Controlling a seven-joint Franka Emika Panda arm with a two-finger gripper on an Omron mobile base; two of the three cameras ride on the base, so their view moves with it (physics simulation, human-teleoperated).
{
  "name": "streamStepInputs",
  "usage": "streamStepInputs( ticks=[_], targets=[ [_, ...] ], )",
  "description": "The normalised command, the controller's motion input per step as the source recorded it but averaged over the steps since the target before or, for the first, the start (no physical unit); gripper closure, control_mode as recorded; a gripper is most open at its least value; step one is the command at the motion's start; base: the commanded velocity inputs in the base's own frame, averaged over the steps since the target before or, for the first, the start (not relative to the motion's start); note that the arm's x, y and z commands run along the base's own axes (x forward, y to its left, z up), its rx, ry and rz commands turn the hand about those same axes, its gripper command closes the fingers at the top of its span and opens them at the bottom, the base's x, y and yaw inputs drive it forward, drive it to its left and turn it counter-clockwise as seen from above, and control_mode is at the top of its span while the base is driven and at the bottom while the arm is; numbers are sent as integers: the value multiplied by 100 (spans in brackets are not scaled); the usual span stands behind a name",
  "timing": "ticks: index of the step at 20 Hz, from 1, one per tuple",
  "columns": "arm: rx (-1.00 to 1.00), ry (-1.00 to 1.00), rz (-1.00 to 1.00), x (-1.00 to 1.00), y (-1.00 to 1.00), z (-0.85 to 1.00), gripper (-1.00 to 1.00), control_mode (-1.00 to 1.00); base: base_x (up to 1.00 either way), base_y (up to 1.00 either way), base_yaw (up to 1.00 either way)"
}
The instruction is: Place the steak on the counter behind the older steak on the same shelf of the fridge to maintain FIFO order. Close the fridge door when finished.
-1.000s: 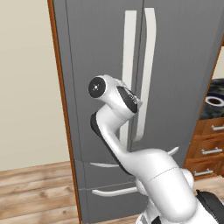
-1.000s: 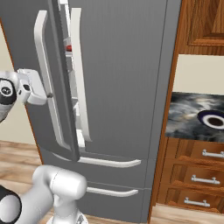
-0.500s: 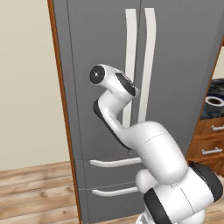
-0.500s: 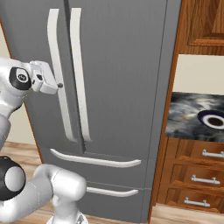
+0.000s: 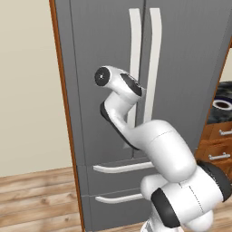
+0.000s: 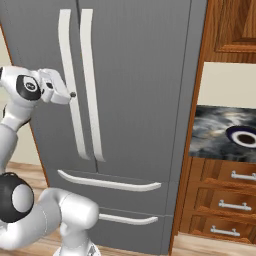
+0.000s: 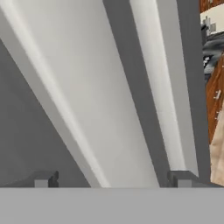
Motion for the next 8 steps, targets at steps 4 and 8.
streamStepInputs(
  ticks=[4,8],
  targets=[
    [0,-6,0,50,-51,0,-100,-100,0,0,0],
    [0,-1,0,50,-43,0,-100,-100,0,0,0]
  ],
)
